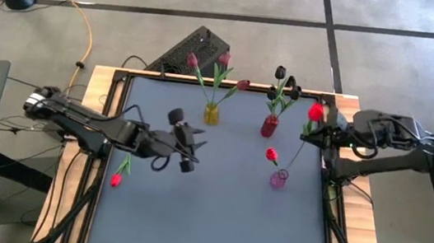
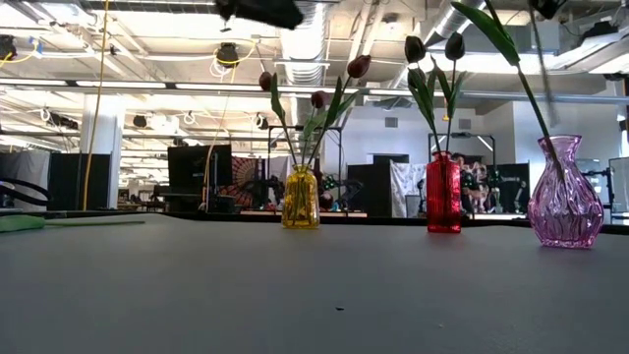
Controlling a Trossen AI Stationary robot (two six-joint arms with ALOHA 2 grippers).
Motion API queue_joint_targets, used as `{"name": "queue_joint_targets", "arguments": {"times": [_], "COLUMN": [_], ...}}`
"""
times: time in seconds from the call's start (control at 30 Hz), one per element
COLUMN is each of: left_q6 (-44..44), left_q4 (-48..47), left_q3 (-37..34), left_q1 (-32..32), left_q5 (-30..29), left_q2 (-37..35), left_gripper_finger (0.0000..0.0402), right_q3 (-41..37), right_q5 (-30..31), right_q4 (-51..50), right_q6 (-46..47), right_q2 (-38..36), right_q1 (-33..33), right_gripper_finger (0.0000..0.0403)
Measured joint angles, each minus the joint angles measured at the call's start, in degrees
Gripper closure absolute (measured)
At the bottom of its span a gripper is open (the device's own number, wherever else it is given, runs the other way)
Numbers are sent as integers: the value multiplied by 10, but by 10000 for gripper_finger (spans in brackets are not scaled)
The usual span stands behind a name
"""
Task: Sort flowers into vase by color
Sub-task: Put the right red flower into the purple vase
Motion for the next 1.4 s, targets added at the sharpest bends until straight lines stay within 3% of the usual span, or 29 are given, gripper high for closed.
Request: {"name": "queue_joint_targets", "arguments": {"times": [0.17,0.33,0.97,1.23,1.4], "left_q6": [-56,-73,-78,-90,-95], "left_q4": [18,44,63,63,63], "left_q3": [-79,-133,-153,-153,-153], "left_q1": [0,0,1,1,1], "left_q5": [-4,-16,-16,-9,2], "left_q2": [-67,-109,-120,-120,-120], "left_gripper_finger": [265,265,265,265,265], "right_q3": [-5,-30,-135,-151,-151], "right_q5": [0,48,125,125,122], "right_q4": [4,17,57,71,66], "right_q6": [16,25,84,88,90], "right_q2": [0,0,2,4,2], "right_q1": [32,74,177,207,208], "right_gripper_finger": [362,362,359,317,259]}}
